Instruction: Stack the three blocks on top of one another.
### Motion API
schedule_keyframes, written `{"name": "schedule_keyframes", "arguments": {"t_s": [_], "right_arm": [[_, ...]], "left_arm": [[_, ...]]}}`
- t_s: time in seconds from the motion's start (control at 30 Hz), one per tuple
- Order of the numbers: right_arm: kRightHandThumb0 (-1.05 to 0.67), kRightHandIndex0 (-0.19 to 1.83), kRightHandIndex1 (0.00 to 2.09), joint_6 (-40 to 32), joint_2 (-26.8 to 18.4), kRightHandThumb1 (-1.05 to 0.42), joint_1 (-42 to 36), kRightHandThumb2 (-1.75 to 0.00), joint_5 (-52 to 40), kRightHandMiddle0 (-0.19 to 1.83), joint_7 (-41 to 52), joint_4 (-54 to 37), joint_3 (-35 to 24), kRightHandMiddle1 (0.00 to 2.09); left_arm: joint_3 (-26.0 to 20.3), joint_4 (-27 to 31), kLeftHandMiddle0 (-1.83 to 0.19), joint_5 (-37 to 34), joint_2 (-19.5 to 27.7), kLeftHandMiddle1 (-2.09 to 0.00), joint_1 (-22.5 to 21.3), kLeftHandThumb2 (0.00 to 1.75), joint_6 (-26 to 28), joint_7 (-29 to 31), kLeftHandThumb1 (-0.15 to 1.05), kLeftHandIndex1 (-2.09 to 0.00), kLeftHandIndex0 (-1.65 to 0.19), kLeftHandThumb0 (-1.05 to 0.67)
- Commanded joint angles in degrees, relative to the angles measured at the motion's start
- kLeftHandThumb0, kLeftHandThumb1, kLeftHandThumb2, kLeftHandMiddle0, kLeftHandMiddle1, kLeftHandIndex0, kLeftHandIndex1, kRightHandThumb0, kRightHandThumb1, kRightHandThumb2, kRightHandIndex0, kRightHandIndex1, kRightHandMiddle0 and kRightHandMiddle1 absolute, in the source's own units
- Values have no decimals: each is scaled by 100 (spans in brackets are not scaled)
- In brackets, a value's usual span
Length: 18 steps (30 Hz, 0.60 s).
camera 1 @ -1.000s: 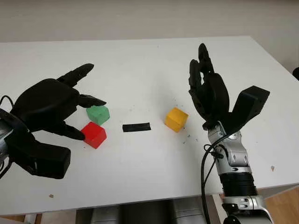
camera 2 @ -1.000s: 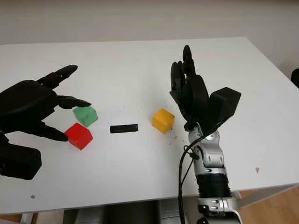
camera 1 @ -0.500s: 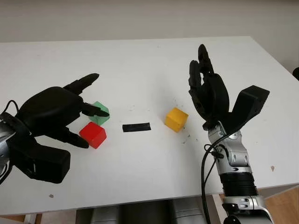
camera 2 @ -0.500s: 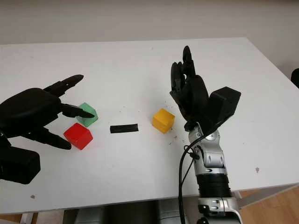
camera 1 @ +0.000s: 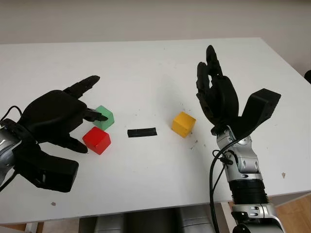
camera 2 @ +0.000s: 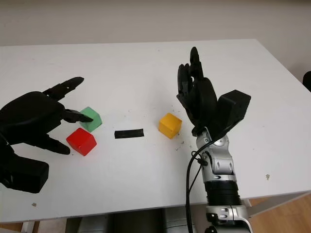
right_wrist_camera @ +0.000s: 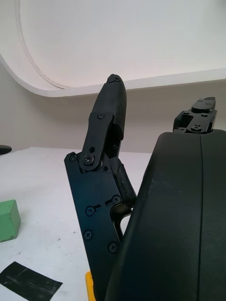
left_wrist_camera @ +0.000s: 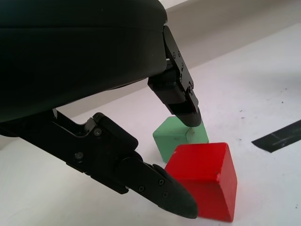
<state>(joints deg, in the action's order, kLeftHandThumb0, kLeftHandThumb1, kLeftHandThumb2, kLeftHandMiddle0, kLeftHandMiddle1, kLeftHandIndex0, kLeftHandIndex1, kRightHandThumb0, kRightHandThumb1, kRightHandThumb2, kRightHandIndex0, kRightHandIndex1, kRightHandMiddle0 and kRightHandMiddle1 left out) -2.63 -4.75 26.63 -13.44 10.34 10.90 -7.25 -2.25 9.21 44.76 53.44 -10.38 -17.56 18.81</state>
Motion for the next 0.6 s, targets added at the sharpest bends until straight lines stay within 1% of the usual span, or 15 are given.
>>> {"name": "schedule_keyframes", "arguments": {"t_s": [0.0,0.1,0.2,0.43,0.57], "right_arm": [[-61,-19,0,-24,-27,-105,8,-62,-5,-19,-3,-150,-9,0],[-61,-19,0,0,-32,-105,-9,-61,23,-19,1,-162,7,1],[-62,-19,0,15,-18,-105,-10,-61,15,-19,-5,-159,-1,1],[-61,-19,0,-37,-29,-105,-17,-60,-54,-19,21,-165,-41,0],[-61,-19,0,-23,-30,-105,-34,-61,-57,-19,34,-178,-42,0]], "left_arm": [[75,58,14,66,14,-5,20,6,35,13,78,-8,-73,-72],[133,108,14,67,-26,-5,12,6,113,120,79,-8,-73,-71],[183,110,15,80,-41,-5,23,6,107,90,79,-8,-74,-72],[214,162,16,-186,-51,-5,36,6,117,331,80,-7,-73,-70],[243,86,15,-248,-74,-5,43,6,53,283,80,-7,-74,-72]]}}
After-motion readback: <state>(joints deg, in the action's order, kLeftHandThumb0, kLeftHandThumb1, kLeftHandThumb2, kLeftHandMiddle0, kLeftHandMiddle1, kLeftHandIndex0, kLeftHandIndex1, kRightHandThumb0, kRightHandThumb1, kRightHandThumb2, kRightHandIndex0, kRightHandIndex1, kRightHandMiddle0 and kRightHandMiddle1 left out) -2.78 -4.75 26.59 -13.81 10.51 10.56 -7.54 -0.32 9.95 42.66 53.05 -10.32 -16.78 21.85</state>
